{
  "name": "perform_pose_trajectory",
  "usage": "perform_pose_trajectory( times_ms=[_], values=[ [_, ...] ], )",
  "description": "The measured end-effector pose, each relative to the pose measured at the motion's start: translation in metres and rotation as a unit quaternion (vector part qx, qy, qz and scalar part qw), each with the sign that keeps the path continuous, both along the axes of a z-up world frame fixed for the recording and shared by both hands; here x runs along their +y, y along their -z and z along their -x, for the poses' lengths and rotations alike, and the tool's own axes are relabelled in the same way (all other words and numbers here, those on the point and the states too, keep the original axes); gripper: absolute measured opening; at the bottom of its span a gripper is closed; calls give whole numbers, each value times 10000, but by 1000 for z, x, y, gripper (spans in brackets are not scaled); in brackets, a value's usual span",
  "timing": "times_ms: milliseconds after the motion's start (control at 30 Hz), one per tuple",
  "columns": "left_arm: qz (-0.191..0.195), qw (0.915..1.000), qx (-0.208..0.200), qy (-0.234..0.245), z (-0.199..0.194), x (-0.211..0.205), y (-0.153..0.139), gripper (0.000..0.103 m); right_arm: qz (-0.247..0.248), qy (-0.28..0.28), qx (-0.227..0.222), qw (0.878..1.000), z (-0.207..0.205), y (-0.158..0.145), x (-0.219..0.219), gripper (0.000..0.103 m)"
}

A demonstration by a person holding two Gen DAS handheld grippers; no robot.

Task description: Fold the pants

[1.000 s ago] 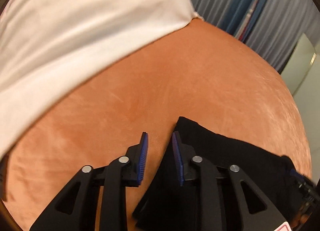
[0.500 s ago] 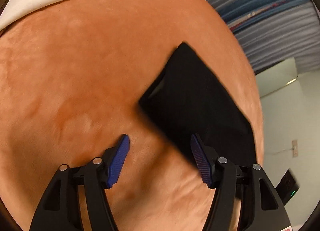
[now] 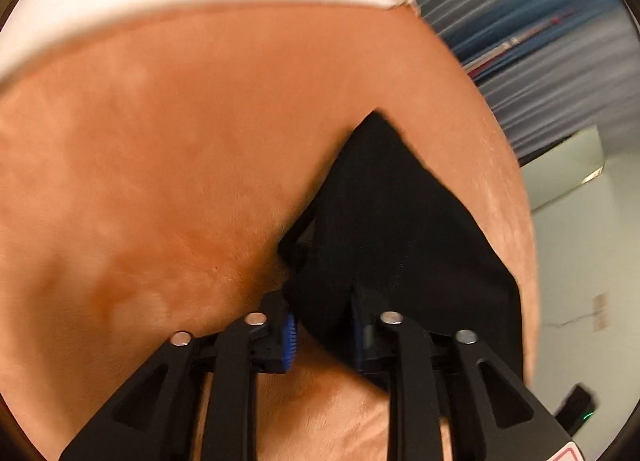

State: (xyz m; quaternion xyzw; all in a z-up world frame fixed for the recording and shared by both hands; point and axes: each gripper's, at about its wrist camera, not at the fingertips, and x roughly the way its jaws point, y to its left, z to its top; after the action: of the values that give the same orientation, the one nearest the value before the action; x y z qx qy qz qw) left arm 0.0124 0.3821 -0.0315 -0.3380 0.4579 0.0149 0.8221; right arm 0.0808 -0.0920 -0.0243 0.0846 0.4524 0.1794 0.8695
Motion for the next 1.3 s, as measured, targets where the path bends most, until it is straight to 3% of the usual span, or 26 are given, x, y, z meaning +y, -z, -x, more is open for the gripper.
perform_pose_trajectory(
  times_ms=[100,167,200,267,333,400,433,500,533,567,667,733,800,867,900,933,1033,1100,1133,1167,1200,1267,1300],
  values=[
    [-1000,9946,-278,-89,29,-21,-34,39,86,653,-107,9978,30,-11,-68,46],
    [-1950,9786,-549,-369,51,-43,-65,63,155,1267,-150,9917,51,-16,-121,60],
    [-2267,9705,-698,-444,50,-49,-76,67,229,1687,-224,9852,67,-20,-156,67],
    [-3111,9412,-1199,-554,77,-87,-108,78,413,2516,-264,9666,100,-25,-222,68],
    [-3645,9166,-1598,-390,89,-127,-132,87,381,3200,-288,9462,134,-28,-279,70],
    [-3875,9041,-1801,-81,98,-162,-142,87,187,3868,-377,9212,172,-29,-335,74],
    [-3898,9026,-1823,82,98,-181,-143,87,92,4111,-437,9105,188,-28,-356,75],
    [-3799,9065,-1786,439,92,-217,-139,87,-22,4474,-619,8922,216,-25,-391,75],
    [-3766,9084,-1722,570,80,-235,-137,87,9,4530,-645,8892,222,-24,-402,75],
    [-3753,9097,-1623,722,75,-253,-131,87,67,4532,-647,8890,224,-22,-413,75],
    [-3607,9144,-1429,1157,66,-305,-113,87,259,4216,-736,9034,209,-27,-438,75],
    [-3695,9089,-1406,1328,65,-332,-105,87,486,3844,-775,9186,185,-31,-450,75],
    [-3890,8982,-1411,1483,65,-361,-97,87,695,3466,-660,9331,154,-30,-454,75],
    [-3993,8918,-1406,1599,62,-388,-90,87,869,3198,-557,9418,129,-21,-460,71],
    [-4029,8894,-1409,1637,56,-401,-87,87,779,2917,-415,9524,115,-13,-460,31],
    [-4055,8877,-1403,1668,50,-409,-85,87,792,2859,-282,9546,105,-11,-459,7],
    [-4158,8823,-1383,1721,49,-428,-81,87,997,2755,-847,9524,104,-38,-455,6],
    [-4210,8799,-1378,1718,48,-439,-77,87,804,2793,-1047,9511,105,-47,-465,6],
    [-4234,8787,-1354,1741,46,-444,-75,87,841,2829,-876,9514,101,-38,-471,6],
    [-4259,8778,-1319,1753,42,-451,-72,87,924,2780,-387,9553,90,-14,-479,7],
    [-4276,8772,-1286,1765,41,-456,-68,87,876,2738,-101,9577,85,5,-482,13],
    [-4279,8767,-1215,1833,36,-465,-57,87,665,2842,-281,9560,91,2,-488,27],
    [-4284,8763,-1184,1861,36,-468,-53,87,478,2999,-439,9518,100,-9,-491,42]
  ],
)
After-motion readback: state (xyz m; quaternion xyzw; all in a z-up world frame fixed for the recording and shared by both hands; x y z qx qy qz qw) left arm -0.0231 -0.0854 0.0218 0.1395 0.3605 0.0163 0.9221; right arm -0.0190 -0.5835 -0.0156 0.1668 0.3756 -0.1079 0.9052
